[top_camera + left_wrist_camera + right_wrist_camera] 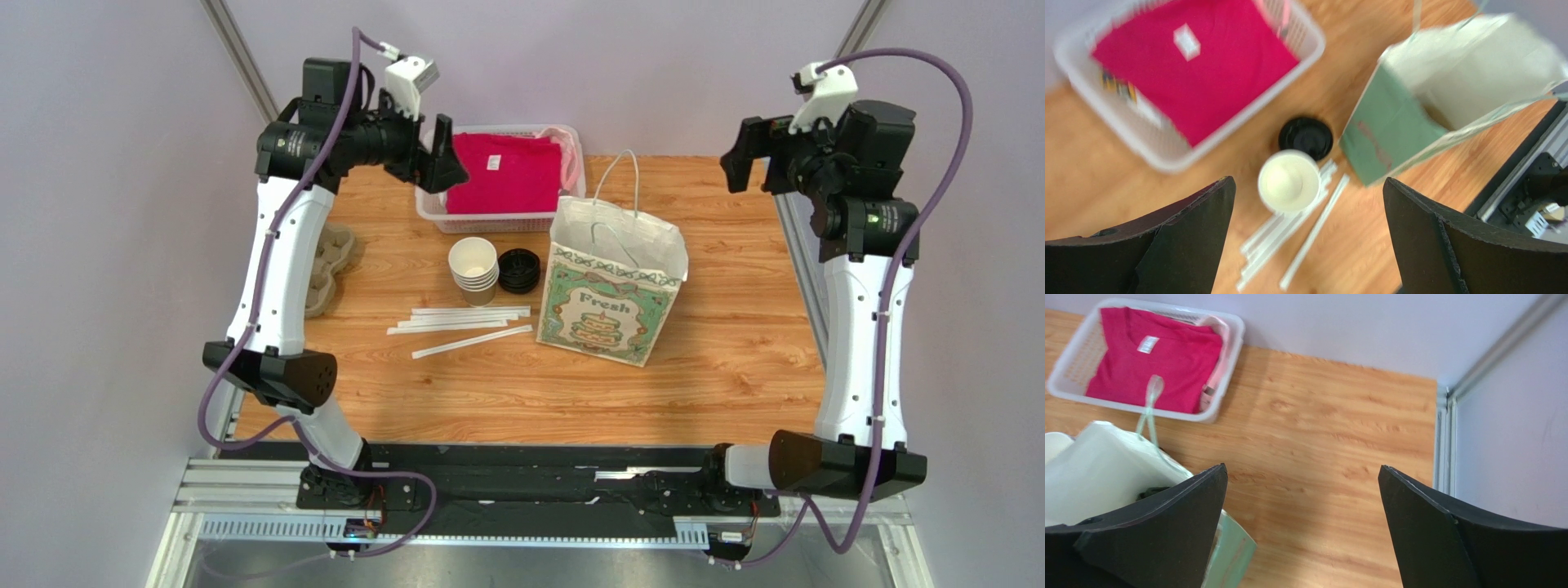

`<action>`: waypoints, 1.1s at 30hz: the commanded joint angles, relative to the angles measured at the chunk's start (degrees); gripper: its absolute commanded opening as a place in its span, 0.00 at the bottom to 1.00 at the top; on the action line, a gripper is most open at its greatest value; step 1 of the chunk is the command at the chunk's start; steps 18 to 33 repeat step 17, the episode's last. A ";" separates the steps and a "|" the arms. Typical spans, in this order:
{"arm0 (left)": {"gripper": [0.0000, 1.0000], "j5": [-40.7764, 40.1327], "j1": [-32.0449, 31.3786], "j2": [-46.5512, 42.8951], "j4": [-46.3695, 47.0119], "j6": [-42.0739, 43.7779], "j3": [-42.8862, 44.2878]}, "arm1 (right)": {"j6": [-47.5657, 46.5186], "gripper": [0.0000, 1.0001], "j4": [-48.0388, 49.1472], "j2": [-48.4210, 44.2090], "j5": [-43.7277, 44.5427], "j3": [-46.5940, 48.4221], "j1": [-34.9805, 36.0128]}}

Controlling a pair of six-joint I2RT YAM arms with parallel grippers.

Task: Pack the takeout coffee

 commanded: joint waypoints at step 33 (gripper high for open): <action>0.99 -5.64 11.51 -15.25 -1.31 2.26 -36.03 | 3.26 1.00 -0.91 -5.94 -1.91 -22.41 -5.86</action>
